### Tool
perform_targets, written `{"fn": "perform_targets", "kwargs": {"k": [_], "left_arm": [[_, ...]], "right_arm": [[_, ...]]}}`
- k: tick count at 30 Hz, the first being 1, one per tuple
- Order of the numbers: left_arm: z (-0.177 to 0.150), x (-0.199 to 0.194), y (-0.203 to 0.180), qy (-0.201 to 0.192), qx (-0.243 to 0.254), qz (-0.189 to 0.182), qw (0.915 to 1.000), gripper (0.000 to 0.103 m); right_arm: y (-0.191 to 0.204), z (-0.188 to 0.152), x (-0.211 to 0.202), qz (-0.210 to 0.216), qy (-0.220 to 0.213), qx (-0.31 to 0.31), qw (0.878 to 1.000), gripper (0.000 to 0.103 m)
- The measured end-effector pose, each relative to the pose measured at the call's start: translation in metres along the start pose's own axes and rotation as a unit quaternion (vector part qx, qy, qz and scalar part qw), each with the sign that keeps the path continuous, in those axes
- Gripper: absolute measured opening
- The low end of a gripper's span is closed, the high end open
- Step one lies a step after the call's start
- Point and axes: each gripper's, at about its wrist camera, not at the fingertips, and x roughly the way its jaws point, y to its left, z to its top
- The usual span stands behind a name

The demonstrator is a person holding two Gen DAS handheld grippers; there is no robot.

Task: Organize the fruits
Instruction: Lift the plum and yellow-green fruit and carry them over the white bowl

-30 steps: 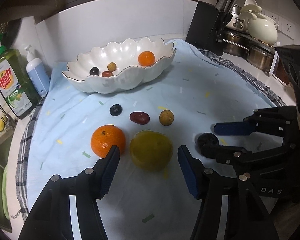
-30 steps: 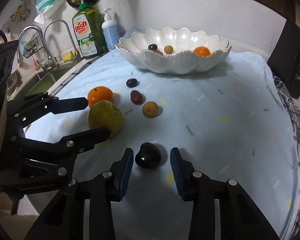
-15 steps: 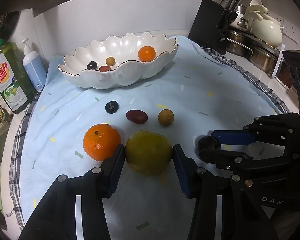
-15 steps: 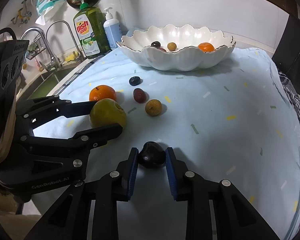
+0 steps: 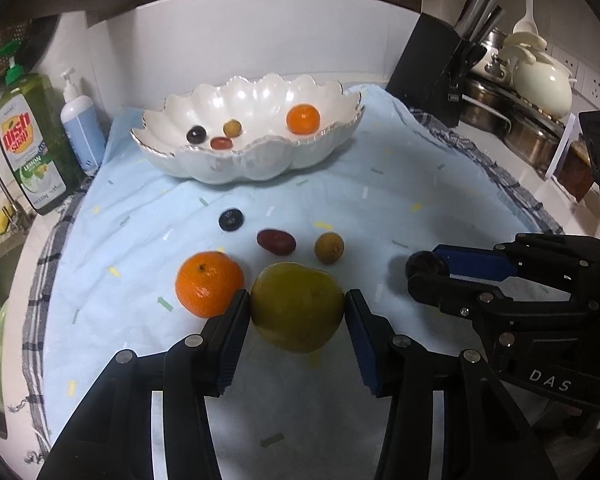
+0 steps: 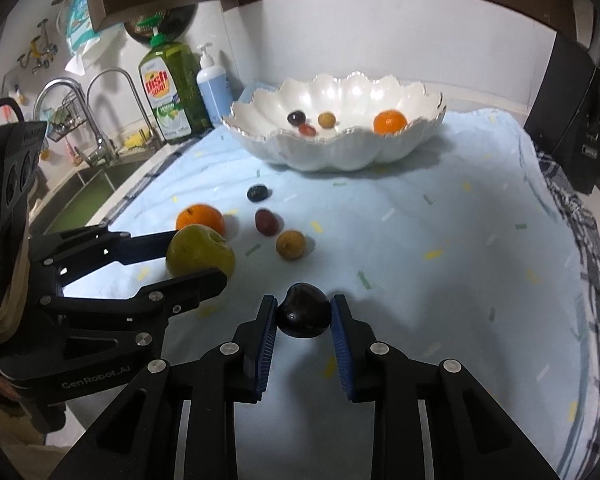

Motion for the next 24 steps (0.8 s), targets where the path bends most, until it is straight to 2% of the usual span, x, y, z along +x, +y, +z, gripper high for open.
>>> {"fn": "perform_targets", "kwargs": {"k": [12, 24], "left_arm": [[0.03, -0.032, 0.003, -0.057, -0.018, 0.012, 0.9981, 0.048], [0.062, -0.049, 0.014, -0.102, -0.028, 0.036, 0.9938, 0.048]], "right_arm": [[-0.003, 0.032, -0.034, -0.013, -0.074, -0.006, 0.997, 0.029], [-0.007, 0.067, -0.049, -0.035, -0.134, -0.015, 0.99, 0.029]]}}
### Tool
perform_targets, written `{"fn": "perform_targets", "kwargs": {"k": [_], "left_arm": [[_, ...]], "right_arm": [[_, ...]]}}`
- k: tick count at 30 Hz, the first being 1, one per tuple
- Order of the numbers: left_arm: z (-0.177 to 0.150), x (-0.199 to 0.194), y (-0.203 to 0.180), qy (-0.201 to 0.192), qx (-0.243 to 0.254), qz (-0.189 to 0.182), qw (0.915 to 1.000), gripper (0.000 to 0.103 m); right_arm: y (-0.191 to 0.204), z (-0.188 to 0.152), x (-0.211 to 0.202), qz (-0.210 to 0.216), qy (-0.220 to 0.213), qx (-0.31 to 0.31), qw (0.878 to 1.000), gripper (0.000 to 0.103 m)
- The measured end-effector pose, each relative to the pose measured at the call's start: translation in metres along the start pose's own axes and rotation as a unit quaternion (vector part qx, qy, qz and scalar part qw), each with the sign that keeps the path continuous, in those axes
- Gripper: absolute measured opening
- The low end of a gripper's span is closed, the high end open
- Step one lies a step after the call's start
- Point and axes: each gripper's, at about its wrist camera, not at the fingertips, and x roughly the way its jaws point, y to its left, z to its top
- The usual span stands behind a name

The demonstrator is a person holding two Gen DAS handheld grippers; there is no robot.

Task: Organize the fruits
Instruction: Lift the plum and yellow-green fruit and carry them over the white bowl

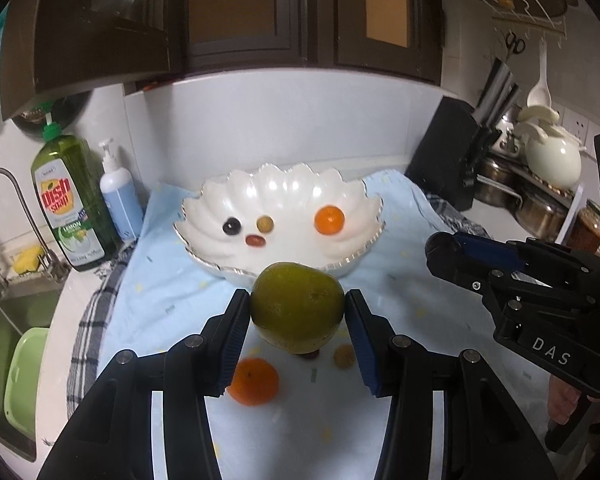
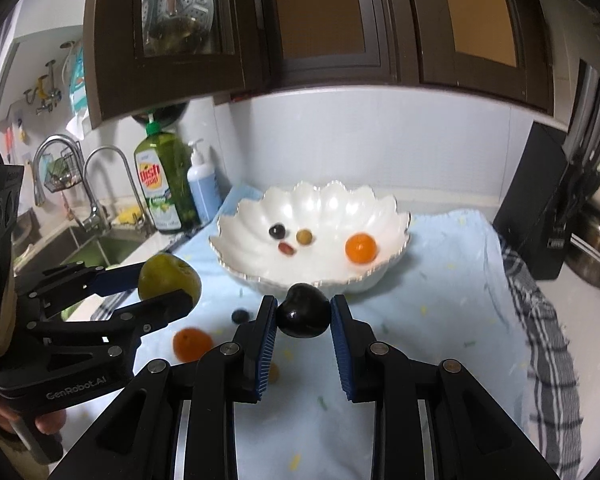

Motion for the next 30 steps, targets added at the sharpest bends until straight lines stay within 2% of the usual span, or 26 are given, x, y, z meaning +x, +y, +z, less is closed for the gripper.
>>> {"fn": "perform_targets", "kwargs": {"k": [13, 22, 30], "left_arm": [[0.034, 0.006, 0.015, -0.028, -0.004, 0.023, 0.9993, 0.048], [0.056, 0.035, 0.029, -0.007, -0.017, 0.025, 0.9995, 0.048], [0.07, 0.071, 0.042, 0.027, -0.021, 0.038, 0.9987, 0.048]], "right_arm": [[0.002, 0.041, 0.014, -0.001, -0.027, -0.017, 0.999, 0.029], [-0.005, 0.063, 0.047, 0.002, -0.012, -0.018, 1.0, 0.029], [-0.013, 0.073, 0.092, 0.002, 0.031, -0.013, 0.999, 0.029]]}}
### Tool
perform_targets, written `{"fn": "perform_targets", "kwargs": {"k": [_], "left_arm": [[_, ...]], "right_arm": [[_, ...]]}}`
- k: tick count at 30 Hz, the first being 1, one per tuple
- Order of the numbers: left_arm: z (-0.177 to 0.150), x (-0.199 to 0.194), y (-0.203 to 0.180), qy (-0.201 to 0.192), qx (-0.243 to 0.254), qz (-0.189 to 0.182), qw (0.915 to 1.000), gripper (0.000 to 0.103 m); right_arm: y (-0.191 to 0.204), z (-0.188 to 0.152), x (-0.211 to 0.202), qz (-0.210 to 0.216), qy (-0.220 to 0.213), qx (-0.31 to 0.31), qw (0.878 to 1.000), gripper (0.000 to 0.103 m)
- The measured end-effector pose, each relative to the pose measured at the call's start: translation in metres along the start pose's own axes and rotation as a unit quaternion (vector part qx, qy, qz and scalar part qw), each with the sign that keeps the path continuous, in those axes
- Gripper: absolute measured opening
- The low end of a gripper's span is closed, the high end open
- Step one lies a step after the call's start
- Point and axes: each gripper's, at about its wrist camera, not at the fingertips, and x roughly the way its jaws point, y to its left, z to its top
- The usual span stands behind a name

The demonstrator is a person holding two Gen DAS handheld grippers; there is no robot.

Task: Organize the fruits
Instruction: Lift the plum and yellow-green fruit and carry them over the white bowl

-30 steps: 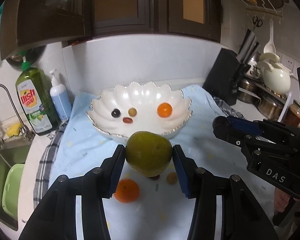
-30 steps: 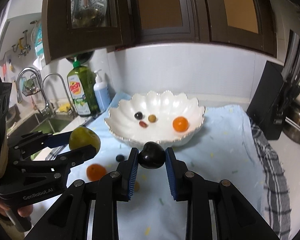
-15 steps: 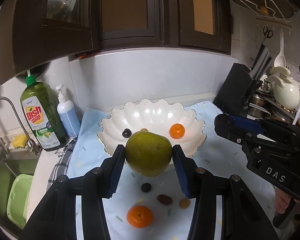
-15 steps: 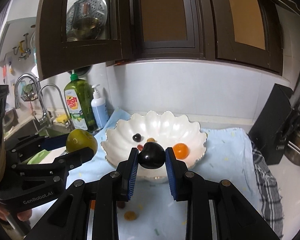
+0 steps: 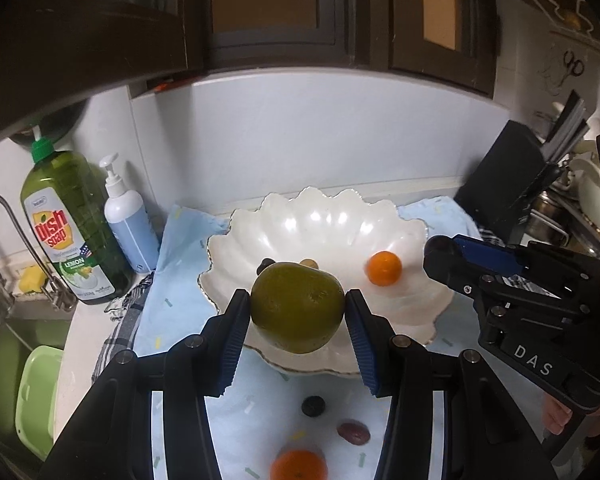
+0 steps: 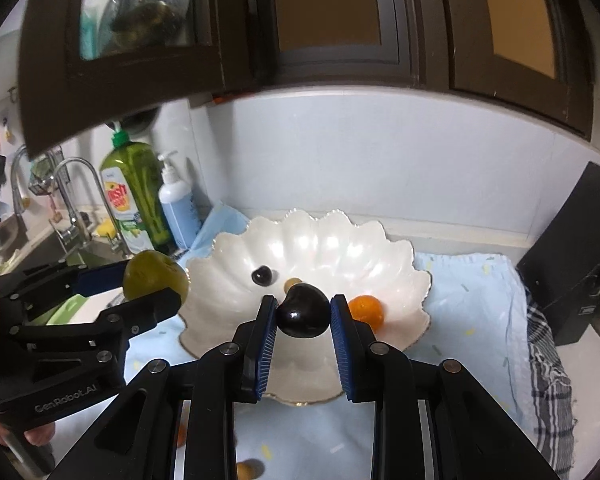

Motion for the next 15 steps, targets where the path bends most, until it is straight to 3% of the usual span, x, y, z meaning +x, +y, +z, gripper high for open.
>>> {"fn": "perform_targets", "kwargs": {"k": [15], "left_arm": [[0.006, 0.08, 0.01, 0.097, -0.02, -0.004, 0.995, 0.048]], "right_arm": [[-0.012, 0.0, 0.069, -0.005, 0.084, 0.007, 0.996, 0.029]]}}
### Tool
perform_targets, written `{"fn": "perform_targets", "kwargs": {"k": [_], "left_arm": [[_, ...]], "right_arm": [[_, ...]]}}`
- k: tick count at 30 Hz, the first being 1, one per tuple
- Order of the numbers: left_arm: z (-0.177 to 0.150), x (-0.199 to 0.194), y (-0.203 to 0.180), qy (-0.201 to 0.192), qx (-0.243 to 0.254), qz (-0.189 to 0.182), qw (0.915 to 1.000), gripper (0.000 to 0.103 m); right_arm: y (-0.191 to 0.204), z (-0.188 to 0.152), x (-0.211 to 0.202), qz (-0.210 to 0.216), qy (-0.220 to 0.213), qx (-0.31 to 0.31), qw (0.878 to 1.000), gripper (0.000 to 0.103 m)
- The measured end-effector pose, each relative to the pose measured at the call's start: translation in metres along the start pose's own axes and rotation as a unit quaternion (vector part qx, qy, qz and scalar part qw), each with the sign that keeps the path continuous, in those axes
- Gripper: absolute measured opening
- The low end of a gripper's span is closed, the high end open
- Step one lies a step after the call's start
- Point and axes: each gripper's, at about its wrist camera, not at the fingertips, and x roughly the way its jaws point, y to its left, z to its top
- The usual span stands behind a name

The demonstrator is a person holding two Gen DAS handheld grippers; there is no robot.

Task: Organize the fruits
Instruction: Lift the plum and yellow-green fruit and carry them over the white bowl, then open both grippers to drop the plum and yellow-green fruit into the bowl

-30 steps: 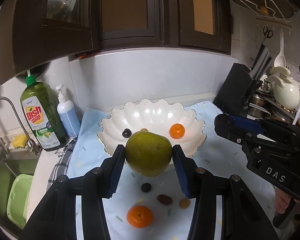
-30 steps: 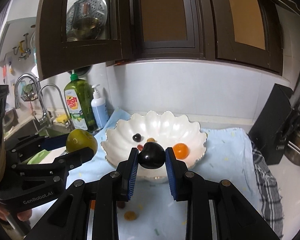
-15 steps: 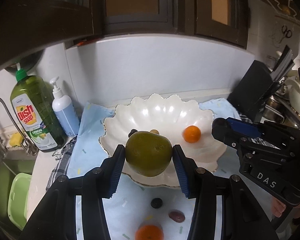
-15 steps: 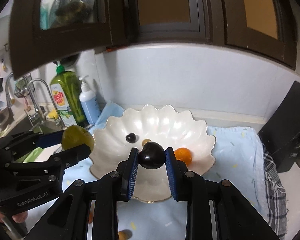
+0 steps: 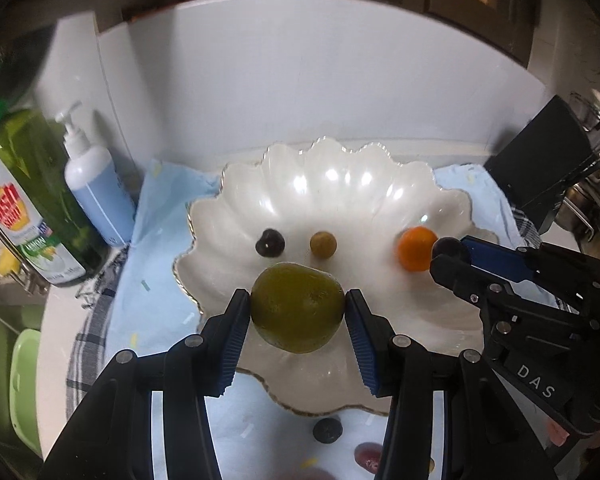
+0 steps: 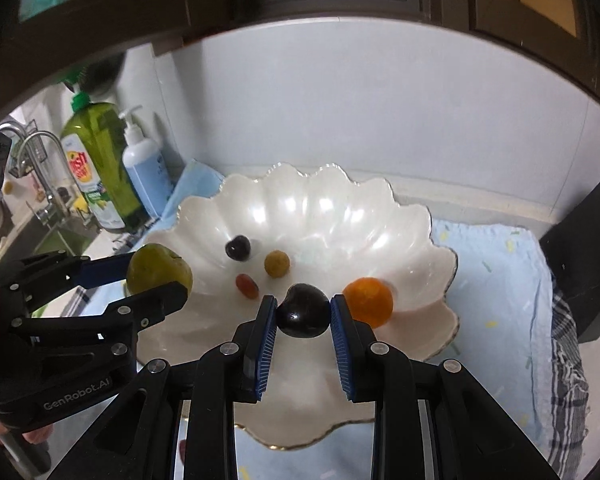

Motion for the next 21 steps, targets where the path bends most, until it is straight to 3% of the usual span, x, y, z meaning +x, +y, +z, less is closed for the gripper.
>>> {"fn": "perform_targets", "kwargs": {"k": [9, 16, 18, 19, 21], "left_arm": [[0.0, 0.026, -0.001, 0.036, -0.002, 0.001, 0.9994, 0.048], [0.001, 0.038, 0.001, 0.055, -0.006, 0.0, 0.9985, 0.048], [0.001, 0.038, 0.001, 0.057, -0.006, -0.001, 0.9984, 0.053], [0.001, 0.037, 0.001, 0.053, -0.006, 0.002, 0.9986, 0.062], [0.002, 0.032, 0.001, 0.035, -0.002, 0.016, 0.9993, 0.066]], "right_arm": [[-0.011, -0.003, 0.03, 0.004, 0.052, 0.023, 0.998, 0.029], [-0.014, -0.004, 0.037, -0.002, 0.061, 0.026, 0.998, 0.029], [-0.014, -0.003, 0.038, -0.001, 0.066, 0.028, 0.997, 0.031], [-0.015, -0.003, 0.038, 0.0, 0.069, 0.029, 0.997, 0.034], [-0.015, -0.003, 0.038, -0.003, 0.069, 0.028, 0.997, 0.046]]}}
